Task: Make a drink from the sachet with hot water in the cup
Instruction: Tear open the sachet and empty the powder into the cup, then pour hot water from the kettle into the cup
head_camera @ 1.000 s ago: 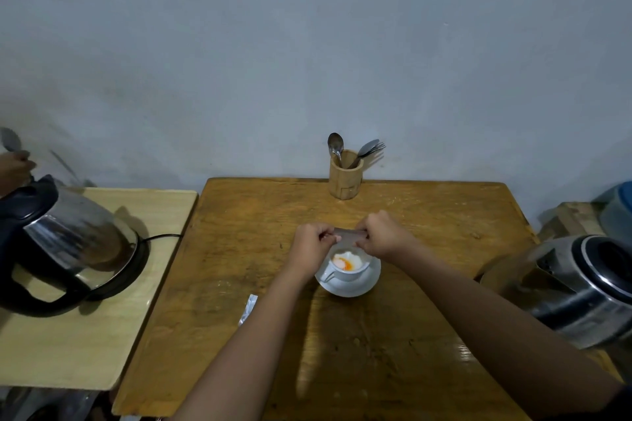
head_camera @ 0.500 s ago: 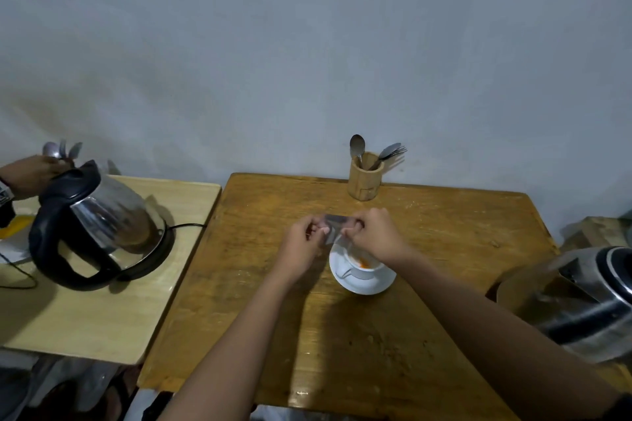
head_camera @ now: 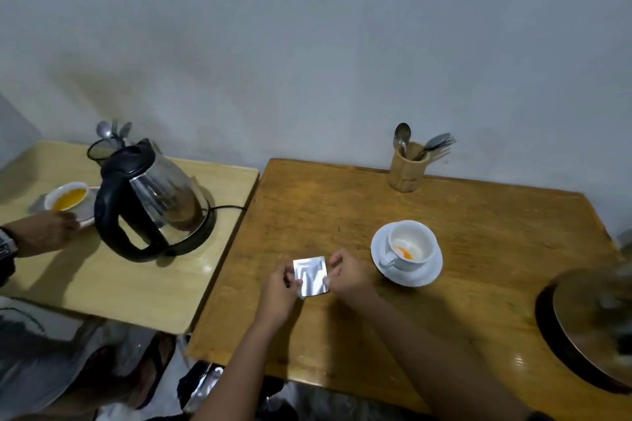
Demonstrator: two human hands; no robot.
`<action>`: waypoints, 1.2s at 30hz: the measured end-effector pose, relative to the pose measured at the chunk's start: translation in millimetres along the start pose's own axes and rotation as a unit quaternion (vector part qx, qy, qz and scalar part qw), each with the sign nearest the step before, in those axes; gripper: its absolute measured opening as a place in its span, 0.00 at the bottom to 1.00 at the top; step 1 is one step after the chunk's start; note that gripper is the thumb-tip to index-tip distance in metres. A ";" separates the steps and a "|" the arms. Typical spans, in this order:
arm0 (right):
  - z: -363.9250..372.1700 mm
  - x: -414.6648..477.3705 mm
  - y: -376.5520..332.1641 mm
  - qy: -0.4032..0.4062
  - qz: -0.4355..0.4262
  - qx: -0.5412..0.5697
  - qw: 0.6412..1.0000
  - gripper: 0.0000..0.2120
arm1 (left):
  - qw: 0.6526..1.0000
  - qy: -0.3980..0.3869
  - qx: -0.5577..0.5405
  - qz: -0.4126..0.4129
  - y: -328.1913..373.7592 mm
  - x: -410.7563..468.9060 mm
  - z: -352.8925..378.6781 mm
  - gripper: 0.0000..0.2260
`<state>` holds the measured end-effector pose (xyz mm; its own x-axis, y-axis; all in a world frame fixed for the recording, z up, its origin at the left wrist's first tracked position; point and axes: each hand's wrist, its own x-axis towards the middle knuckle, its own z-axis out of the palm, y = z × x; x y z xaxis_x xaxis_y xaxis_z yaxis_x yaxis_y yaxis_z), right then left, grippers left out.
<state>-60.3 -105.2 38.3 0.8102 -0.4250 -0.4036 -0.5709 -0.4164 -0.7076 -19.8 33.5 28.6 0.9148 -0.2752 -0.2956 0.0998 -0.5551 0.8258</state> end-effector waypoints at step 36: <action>-60.0 -73.4 24.7 0.117 -0.199 -0.042 0.972 0.14 | 0.954 -0.049 0.272 0.116 26.8 -18.9 31.0 0.16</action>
<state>-141.8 -132.5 85.3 0.9226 -0.3835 0.0426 -0.2349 -0.6456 -0.7266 -46.6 -0.5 41.4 0.8436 -0.4976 -0.2016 -0.3429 -0.7883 0.5109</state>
